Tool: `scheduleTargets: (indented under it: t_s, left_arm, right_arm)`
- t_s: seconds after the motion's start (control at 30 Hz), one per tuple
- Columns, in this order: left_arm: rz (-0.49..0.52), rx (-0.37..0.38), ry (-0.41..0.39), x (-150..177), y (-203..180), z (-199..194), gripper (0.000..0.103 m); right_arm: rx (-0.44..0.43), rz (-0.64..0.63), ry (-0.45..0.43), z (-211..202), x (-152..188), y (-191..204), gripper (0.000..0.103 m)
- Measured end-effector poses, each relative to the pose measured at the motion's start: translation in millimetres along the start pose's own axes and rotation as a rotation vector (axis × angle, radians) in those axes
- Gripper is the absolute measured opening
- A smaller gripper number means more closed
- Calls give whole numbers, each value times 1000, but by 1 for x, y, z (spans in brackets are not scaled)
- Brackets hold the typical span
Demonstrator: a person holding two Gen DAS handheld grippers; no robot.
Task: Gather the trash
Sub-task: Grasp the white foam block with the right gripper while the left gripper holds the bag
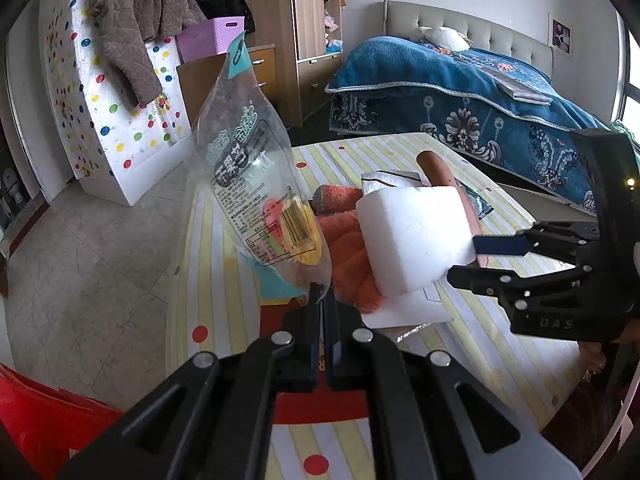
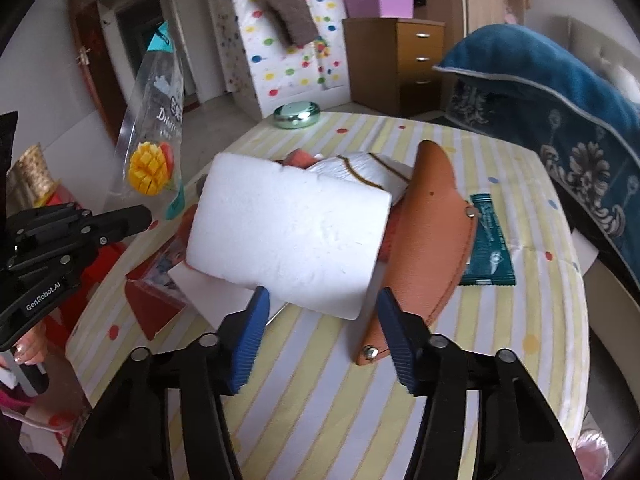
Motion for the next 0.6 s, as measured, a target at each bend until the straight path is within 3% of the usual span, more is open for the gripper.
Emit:
scheduleTargets:
  t_s: [0.03,0.07,0.1,0.13,0.53,0.57,0.6]
  left_arm:
    - [1,-1,-1,-1,-1,-1,0]
    - [4,-4,-4,0,-1,-5,0]
    - [5,-5,-6,-1,-2,-7,0]
    - [6,-5,-8,-1,-3,-9,0]
    - [27,42,-36,5,-23,-44,0]
    - [31,49,-38,6,-26,-46,0]
    - [33,52,-39,7,-28,-47,0]
  right_arm:
    - [-8,1,6,0,2,3,38]
    - [-12,-1,7,-1,1,4,20]
    - [-16,0,4,-3,2,6,10]
    - [-15,4,-7,-8,3,9,6]
    - [17,36,-24,-63,43,33,9]
    - [24,37,-22,-68,47,34,13]
    - [40,34,-23,-73,51,34,24]
Point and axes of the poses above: each gripper's, at about its wrist camera, not at the fingertips, and z roughly the way its jaws point, y to its left, x to its underside, the point moved 8 cm from there along z, roughly the way its jaws point, and after that the axes turned 15 degrees about -x, right-handed, at the moved point
